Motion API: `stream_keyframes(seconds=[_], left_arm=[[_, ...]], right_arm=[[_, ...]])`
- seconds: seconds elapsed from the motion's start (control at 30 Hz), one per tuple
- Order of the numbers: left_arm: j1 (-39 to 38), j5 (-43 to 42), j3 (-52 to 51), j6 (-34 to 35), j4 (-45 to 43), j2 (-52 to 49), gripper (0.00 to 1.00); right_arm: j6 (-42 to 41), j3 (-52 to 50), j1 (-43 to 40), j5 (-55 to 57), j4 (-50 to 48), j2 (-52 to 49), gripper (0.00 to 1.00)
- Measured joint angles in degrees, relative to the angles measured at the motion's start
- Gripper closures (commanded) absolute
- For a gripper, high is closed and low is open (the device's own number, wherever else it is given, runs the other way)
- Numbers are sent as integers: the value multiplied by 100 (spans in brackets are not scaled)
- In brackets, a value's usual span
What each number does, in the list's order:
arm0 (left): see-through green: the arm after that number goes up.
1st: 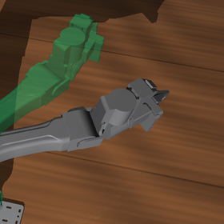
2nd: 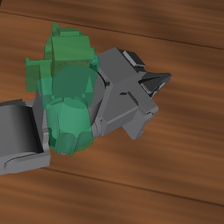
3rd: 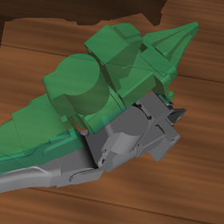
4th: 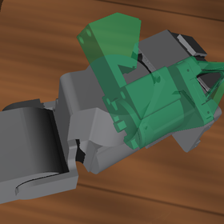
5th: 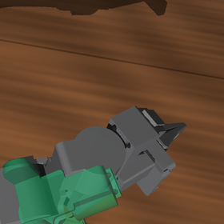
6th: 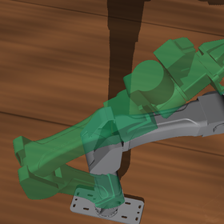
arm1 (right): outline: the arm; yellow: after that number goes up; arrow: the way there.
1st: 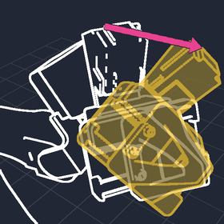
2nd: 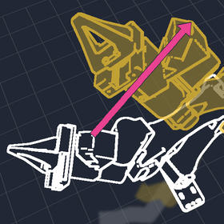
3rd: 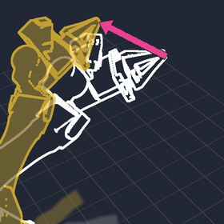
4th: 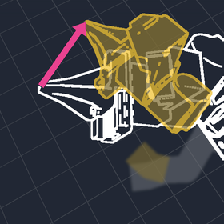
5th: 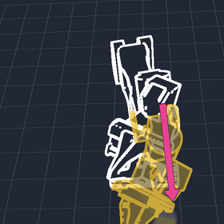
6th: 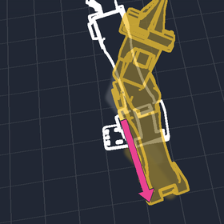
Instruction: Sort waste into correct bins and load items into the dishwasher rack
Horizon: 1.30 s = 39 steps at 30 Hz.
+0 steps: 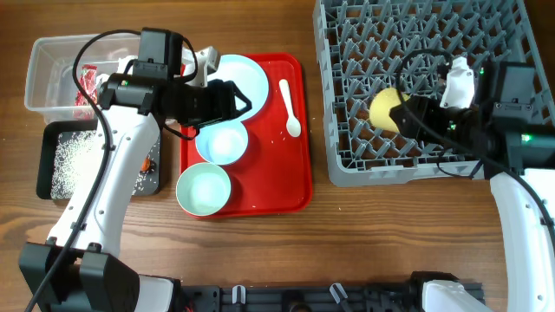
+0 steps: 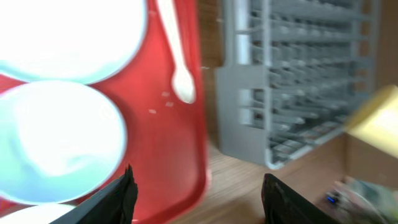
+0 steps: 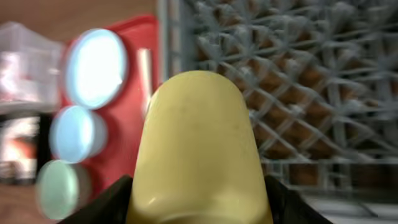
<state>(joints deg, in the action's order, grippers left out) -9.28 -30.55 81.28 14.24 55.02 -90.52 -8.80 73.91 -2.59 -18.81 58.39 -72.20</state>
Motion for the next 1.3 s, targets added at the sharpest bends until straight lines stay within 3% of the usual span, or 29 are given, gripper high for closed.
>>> stream_keyframes(seconds=[0.2, 0.43, 0.57, 0.7, 1.1, 1.3], left_arm=[[0, 551, 0, 0, 9, 0, 34], [0, 673, 0, 0, 11, 0, 34], [0, 673, 0, 0, 11, 0, 35], [0, 673, 0, 0, 42, -7, 31], [0, 1126, 0, -2, 306, -164, 30], [-52, 1364, -343, -4, 304, -168, 36]], right_arm=[[-103, 125, 492, 1202, 391, -210, 50], [-227, 131, 546, 1436, 588, -1620, 50], [-243, 131, 551, 1384, 396, -2017, 20], [-302, 131, 551, 1290, 393, -2063, 0], [-415, 1257, 861, 678, 811, -1565, 0], [-514, 1296, 1213, 588, 765, -1381, 3]])
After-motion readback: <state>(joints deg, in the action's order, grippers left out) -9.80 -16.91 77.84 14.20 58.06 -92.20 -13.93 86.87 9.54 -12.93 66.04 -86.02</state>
